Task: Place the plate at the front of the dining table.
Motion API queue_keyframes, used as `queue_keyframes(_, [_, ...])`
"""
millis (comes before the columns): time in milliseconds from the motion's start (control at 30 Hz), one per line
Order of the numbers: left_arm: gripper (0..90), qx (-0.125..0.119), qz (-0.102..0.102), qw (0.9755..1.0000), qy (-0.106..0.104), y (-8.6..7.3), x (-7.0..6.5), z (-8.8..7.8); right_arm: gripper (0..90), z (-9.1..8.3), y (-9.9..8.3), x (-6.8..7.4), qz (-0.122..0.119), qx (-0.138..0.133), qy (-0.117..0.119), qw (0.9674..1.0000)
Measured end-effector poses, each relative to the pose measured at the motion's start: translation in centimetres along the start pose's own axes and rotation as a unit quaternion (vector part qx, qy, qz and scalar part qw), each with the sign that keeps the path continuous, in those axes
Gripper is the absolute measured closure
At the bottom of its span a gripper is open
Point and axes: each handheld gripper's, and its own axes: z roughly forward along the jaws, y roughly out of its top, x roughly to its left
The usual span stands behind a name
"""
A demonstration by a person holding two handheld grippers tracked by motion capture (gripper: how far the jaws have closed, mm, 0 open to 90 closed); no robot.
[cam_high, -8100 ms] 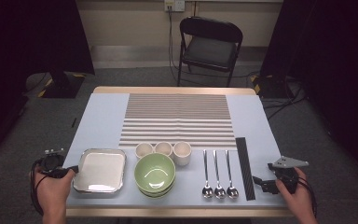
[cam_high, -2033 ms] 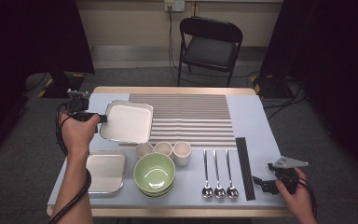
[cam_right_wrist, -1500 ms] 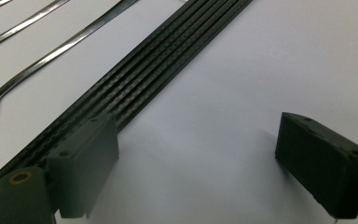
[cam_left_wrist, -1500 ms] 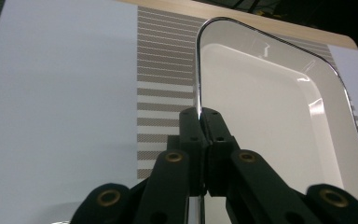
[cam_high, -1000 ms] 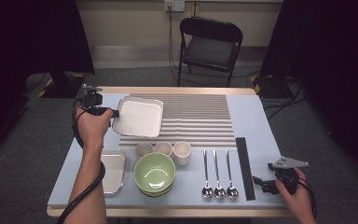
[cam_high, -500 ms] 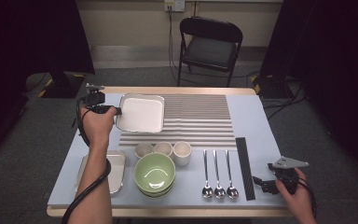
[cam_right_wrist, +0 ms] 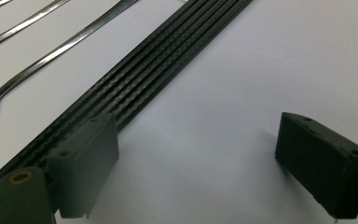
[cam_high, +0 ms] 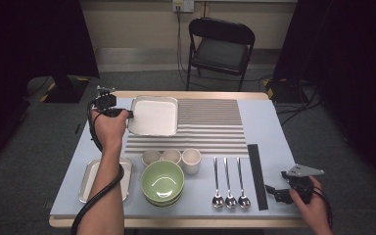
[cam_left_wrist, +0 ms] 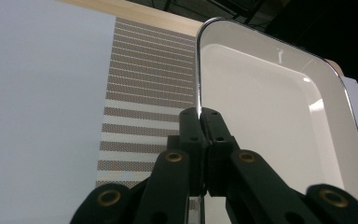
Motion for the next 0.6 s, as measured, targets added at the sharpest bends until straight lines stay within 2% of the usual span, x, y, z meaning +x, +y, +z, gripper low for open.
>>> queue_keyframes(33, [88.7,0.000,-0.004,1.0000,-0.004,0.0,0.0,0.1,12.3,0.0,0.0,0.0,0.000,0.000,0.000,1.0000])
queue_keyframes(167, [88.7,0.004,-0.002,0.9999,0.012,-0.1,-0.1,0.5,12.3,0.0,0.0,0.0,0.000,0.000,0.000,1.0000])
queue_keyframes(233, [88.8,0.000,-0.012,0.9999,0.007,-0.2,-0.1,0.7,12.3,0.0,0.0,0.0,0.000,0.000,0.000,1.0000])
queue_keyframes(467, [88.7,-0.003,-0.021,0.9997,0.011,-0.4,0.0,1.2,12.3,0.0,0.0,0.0,0.000,0.000,0.000,1.0000])
queue_keyframes(600, [88.7,0.000,-0.019,0.9998,0.009,-0.4,-0.1,1.6,12.3,0.0,0.0,0.0,0.000,0.000,0.000,1.0000])
